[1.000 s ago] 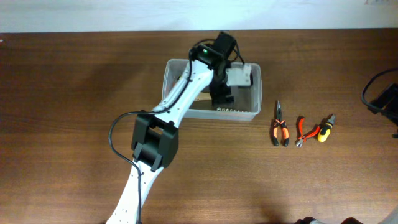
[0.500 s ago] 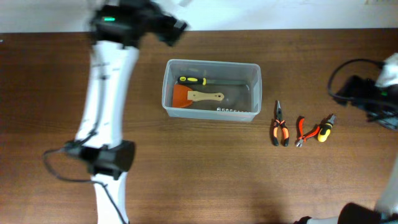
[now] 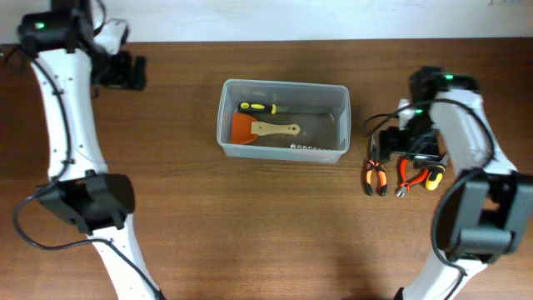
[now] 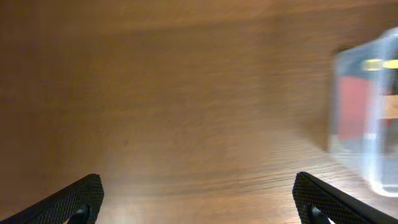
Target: Pack container
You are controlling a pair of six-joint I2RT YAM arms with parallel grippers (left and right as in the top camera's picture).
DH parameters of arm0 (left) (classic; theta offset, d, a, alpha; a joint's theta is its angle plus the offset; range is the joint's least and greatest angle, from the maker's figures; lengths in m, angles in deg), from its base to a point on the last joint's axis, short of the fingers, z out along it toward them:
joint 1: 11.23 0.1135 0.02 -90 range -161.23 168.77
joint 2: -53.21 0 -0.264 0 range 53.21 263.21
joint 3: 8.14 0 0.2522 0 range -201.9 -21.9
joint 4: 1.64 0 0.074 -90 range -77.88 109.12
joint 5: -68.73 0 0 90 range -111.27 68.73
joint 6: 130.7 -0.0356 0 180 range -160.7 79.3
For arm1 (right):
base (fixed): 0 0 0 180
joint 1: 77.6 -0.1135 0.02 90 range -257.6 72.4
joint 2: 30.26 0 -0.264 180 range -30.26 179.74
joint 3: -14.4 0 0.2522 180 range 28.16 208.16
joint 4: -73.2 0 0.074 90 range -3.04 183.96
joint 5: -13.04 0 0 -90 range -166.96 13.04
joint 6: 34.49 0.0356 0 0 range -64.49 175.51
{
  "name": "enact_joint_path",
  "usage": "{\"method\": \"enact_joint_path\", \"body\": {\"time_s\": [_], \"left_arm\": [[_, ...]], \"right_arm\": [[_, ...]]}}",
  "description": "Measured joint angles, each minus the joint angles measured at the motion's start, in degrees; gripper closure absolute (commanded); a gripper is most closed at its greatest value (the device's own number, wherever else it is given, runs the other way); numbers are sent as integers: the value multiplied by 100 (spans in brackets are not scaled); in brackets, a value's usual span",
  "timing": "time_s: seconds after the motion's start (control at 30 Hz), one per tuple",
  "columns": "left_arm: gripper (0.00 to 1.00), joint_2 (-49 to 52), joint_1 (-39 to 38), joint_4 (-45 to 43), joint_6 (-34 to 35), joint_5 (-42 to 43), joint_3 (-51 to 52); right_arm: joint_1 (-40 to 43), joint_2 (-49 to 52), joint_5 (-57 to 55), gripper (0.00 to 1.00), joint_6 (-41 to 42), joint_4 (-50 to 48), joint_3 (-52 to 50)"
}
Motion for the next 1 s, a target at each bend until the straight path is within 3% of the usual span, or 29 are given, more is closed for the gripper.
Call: {"method": "enact_joint_path", "body": {"time_s": [0.1,0.3,0.73,1.0], "left_arm": [[1,44,258,-2,31,-15,107],[1,44,446,-9,50,-15,120],[1,44,439,-9,68,-15,120],[1,44,439,-9,70,-13,120]], "right_arm": [[-94,118,-140,22,-11,-192,0],[-87,168,57,34,-52,-275,0],[-422,168,688,33,863,-387,-345],[-693,188,664,28,1086,-1311,-1279]]}}
